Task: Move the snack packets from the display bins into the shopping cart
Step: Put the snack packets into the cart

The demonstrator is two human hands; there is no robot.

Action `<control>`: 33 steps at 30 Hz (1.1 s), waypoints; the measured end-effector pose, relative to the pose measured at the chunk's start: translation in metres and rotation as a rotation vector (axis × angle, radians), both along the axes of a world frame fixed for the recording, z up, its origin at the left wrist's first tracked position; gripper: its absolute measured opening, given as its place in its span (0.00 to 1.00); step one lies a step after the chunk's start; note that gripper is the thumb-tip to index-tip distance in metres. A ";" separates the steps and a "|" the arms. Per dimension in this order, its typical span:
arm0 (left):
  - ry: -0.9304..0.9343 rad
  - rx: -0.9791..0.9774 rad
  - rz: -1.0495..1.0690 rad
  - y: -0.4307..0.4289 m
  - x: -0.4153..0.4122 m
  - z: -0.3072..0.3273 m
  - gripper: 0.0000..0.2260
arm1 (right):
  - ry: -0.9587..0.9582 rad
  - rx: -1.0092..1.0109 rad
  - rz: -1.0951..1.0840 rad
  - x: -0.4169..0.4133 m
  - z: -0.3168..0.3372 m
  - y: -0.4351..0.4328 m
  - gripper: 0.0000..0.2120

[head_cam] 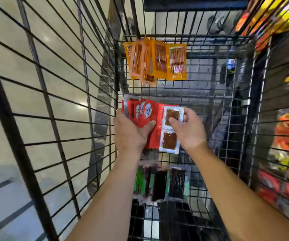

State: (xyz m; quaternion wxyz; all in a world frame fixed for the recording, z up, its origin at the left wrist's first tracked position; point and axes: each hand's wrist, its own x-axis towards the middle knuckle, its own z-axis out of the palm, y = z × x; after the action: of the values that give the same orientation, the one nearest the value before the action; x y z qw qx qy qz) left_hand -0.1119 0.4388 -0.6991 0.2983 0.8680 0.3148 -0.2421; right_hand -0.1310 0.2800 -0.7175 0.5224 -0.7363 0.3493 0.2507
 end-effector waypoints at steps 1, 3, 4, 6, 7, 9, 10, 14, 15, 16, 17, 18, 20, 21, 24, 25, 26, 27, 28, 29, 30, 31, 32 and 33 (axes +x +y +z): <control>0.029 0.061 -0.066 -0.002 -0.003 0.004 0.52 | 0.007 -0.011 0.014 -0.001 0.005 0.000 0.29; 0.077 0.139 -0.165 -0.005 -0.008 0.013 0.56 | -0.001 -0.067 0.078 -0.005 0.015 0.000 0.29; 0.099 0.157 -0.195 -0.005 -0.011 0.017 0.55 | -0.005 -0.110 0.125 -0.007 0.021 0.000 0.27; 0.141 0.197 -0.257 -0.006 -0.014 0.030 0.50 | 0.006 -0.212 0.233 -0.013 0.035 -0.002 0.25; 0.158 0.220 -0.301 -0.006 -0.016 0.038 0.47 | 0.008 -0.261 0.301 -0.017 0.044 -0.003 0.24; 0.187 0.253 -0.412 -0.006 -0.020 0.058 0.40 | 0.001 -0.344 0.440 -0.027 0.063 -0.005 0.21; 0.197 0.266 -0.469 -0.006 -0.021 0.071 0.37 | 0.002 -0.379 0.502 -0.032 0.075 -0.006 0.20; 0.128 0.288 -0.647 -0.002 -0.032 0.134 0.25 | 0.003 -0.563 0.684 -0.057 0.131 -0.006 0.23; 0.096 0.284 -0.678 0.000 -0.036 0.152 0.24 | 0.012 -0.603 0.705 -0.063 0.148 -0.005 0.24; 0.069 0.284 -0.711 0.003 -0.042 0.170 0.23 | 0.031 -0.640 0.727 -0.071 0.166 -0.004 0.25; 0.040 0.288 -0.747 0.005 -0.047 0.189 0.23 | 0.051 -0.677 0.751 -0.078 0.184 -0.001 0.26; 0.009 0.292 -0.789 0.009 -0.053 0.209 0.22 | 0.067 -0.713 0.773 -0.086 0.203 0.002 0.27; -0.052 0.303 -0.884 0.019 -0.066 0.251 0.22 | 0.072 -0.779 0.783 -0.104 0.246 0.011 0.28; -0.080 0.311 -0.940 0.025 -0.072 0.273 0.22 | 0.057 -0.813 0.777 -0.113 0.267 0.017 0.28; -0.162 0.350 -1.097 0.053 -0.098 0.337 0.19 | 0.019 -0.919 0.766 -0.150 0.332 0.041 0.25; -0.195 0.358 -1.124 0.063 -0.108 0.357 0.17 | 0.006 -0.949 0.750 -0.165 0.351 0.050 0.23; -0.227 0.368 -1.149 0.073 -0.118 0.376 0.17 | -0.007 -0.969 0.724 -0.179 0.369 0.059 0.23; -0.254 0.386 -1.180 0.083 -0.128 0.392 0.18 | -0.015 -0.978 0.691 -0.192 0.386 0.068 0.24; -0.277 0.408 -1.214 0.093 -0.139 0.407 0.19 | -0.025 -0.987 0.658 -0.206 0.402 0.077 0.24; -0.297 0.427 -1.244 0.102 -0.148 0.421 0.20 | -0.030 -0.999 0.632 -0.219 0.417 0.084 0.25; -0.314 0.438 -1.265 0.111 -0.156 0.432 0.21 | -0.025 -1.014 0.613 -0.231 0.429 0.090 0.26; -0.329 0.448 -1.277 0.118 -0.162 0.442 0.22 | -0.016 -1.028 0.588 -0.243 0.441 0.094 0.25; -0.353 0.460 -1.288 0.122 -0.166 0.452 0.22 | -0.007 -1.046 0.552 -0.254 0.451 0.096 0.25; -0.386 0.473 -1.305 0.124 -0.170 0.462 0.22 | -0.002 -1.062 0.509 -0.265 0.460 0.097 0.25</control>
State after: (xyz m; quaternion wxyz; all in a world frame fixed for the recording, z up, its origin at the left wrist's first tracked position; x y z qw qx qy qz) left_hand -0.2817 0.5626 -0.2367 -0.0528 0.9478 -0.2823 -0.1386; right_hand -0.3959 0.3774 -0.2571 0.0056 -0.9580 0.2391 0.1582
